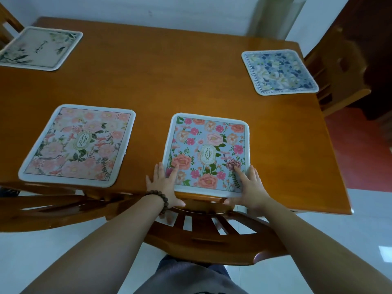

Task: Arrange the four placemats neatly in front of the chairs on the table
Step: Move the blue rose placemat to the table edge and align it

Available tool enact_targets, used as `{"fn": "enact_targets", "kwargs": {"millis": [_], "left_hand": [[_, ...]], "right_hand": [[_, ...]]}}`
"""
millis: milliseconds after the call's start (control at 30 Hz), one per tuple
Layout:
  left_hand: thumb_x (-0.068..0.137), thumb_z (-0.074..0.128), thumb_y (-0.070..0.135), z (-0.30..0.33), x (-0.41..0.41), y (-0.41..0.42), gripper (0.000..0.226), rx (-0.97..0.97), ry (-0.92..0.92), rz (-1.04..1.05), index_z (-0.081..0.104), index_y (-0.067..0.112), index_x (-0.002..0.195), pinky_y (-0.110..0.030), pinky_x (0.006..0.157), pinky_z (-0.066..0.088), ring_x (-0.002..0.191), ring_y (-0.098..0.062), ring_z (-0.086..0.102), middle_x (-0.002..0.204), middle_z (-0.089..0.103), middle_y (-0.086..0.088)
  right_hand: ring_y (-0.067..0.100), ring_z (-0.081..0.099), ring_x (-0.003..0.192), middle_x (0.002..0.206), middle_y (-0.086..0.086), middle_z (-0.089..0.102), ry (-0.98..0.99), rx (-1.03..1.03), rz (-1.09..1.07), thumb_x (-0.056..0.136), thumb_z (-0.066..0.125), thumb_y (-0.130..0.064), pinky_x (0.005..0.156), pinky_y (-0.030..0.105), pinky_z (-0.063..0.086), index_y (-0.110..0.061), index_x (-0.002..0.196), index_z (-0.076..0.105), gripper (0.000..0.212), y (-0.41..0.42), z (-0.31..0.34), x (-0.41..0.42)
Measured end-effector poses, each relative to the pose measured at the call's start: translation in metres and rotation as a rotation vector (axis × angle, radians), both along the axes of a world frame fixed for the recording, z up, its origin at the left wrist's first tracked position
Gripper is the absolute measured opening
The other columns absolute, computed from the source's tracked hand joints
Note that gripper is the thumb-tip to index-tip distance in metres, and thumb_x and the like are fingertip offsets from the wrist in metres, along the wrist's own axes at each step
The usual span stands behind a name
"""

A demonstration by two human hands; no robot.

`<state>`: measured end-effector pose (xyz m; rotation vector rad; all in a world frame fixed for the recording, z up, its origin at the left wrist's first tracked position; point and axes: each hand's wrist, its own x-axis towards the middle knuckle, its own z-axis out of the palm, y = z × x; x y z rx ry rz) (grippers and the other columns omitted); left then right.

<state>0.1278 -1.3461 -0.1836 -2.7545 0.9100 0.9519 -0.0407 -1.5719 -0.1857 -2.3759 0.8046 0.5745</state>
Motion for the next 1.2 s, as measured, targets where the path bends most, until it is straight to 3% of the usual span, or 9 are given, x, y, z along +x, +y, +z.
{"fn": "enact_targets", "kwargs": {"millis": [233, 367, 500, 700, 800, 933, 1200], "left_hand": [[0.068, 0.076, 0.057, -0.003, -0.008, -0.005, 0.108, -0.071, -0.104, 0.064, 0.009, 0.029, 0.149, -0.051, 0.114, 0.013, 0.144, -0.037, -0.003, 0.156, -0.001, -0.023], [0.064, 0.078, 0.058, -0.005, -0.008, -0.004, 0.095, -0.111, -0.177, 0.062, 0.027, 0.028, 0.137, -0.047, 0.107, 0.025, 0.137, -0.037, 0.015, 0.144, 0.020, -0.021], [0.063, 0.078, 0.058, -0.004, -0.007, -0.003, 0.089, -0.137, -0.185, 0.070, 0.032, 0.028, 0.132, -0.045, 0.105, 0.030, 0.131, -0.035, 0.023, 0.137, 0.028, -0.017], [0.061, 0.078, 0.061, 0.000, -0.006, -0.002, 0.103, -0.128, -0.178, 0.082, 0.023, 0.031, 0.143, -0.046, 0.108, 0.026, 0.135, -0.034, 0.020, 0.143, 0.024, -0.017], [0.064, 0.073, 0.066, 0.003, -0.004, -0.002, 0.115, -0.066, -0.126, 0.064, 0.007, 0.030, 0.150, -0.051, 0.114, 0.012, 0.143, -0.037, -0.001, 0.155, 0.004, -0.020], [0.065, 0.062, 0.076, 0.011, -0.006, -0.003, 0.121, -0.045, -0.100, -0.011, -0.009, 0.029, 0.150, -0.055, 0.114, -0.002, 0.141, -0.037, -0.021, 0.156, -0.020, -0.018], [0.080, 0.033, 0.079, 0.032, -0.023, -0.054, 0.096, -0.292, -0.205, -0.106, -0.003, 0.024, 0.151, -0.051, 0.115, 0.007, 0.145, -0.032, 0.001, 0.159, 0.002, -0.015]], "right_hand": [[0.031, -0.025, 0.141, 0.155, 0.015, -0.025, -0.030, -0.144, -0.011, 0.068, 0.076, -0.057, 0.116, 0.048, -0.007, -0.037, 0.151, -0.002, 0.116, 0.014, -0.010, -0.004], [0.032, -0.022, 0.142, 0.157, 0.013, -0.020, -0.037, -0.179, -0.035, 0.070, 0.075, -0.055, 0.113, 0.051, -0.009, -0.038, 0.150, 0.001, 0.111, 0.016, -0.013, -0.006], [0.032, -0.022, 0.142, 0.157, 0.012, -0.019, -0.023, -0.186, -0.041, 0.070, 0.076, -0.053, 0.113, 0.054, -0.008, -0.038, 0.150, 0.001, 0.111, 0.016, -0.013, -0.006], [0.032, -0.022, 0.142, 0.157, 0.012, -0.019, -0.019, -0.191, -0.036, 0.069, 0.075, -0.056, 0.113, 0.055, -0.007, -0.039, 0.150, -0.001, 0.112, 0.013, -0.017, -0.007], [0.031, -0.023, 0.142, 0.156, 0.012, -0.023, 0.002, -0.176, -0.038, 0.067, 0.076, -0.057, 0.113, 0.054, -0.006, -0.039, 0.149, -0.006, 0.118, 0.013, -0.016, -0.007], [0.032, -0.020, 0.143, 0.156, 0.010, -0.026, 0.017, -0.071, -0.104, 0.063, 0.076, -0.063, 0.114, 0.054, -0.001, -0.042, 0.147, -0.015, 0.126, 0.011, -0.006, -0.008], [0.031, -0.007, 0.145, 0.160, 0.006, -0.012, -0.113, -0.104, -0.375, 0.080, 0.061, -0.062, 0.114, 0.055, 0.012, -0.038, 0.150, 0.000, 0.096, -0.006, 0.039, -0.035]]}}
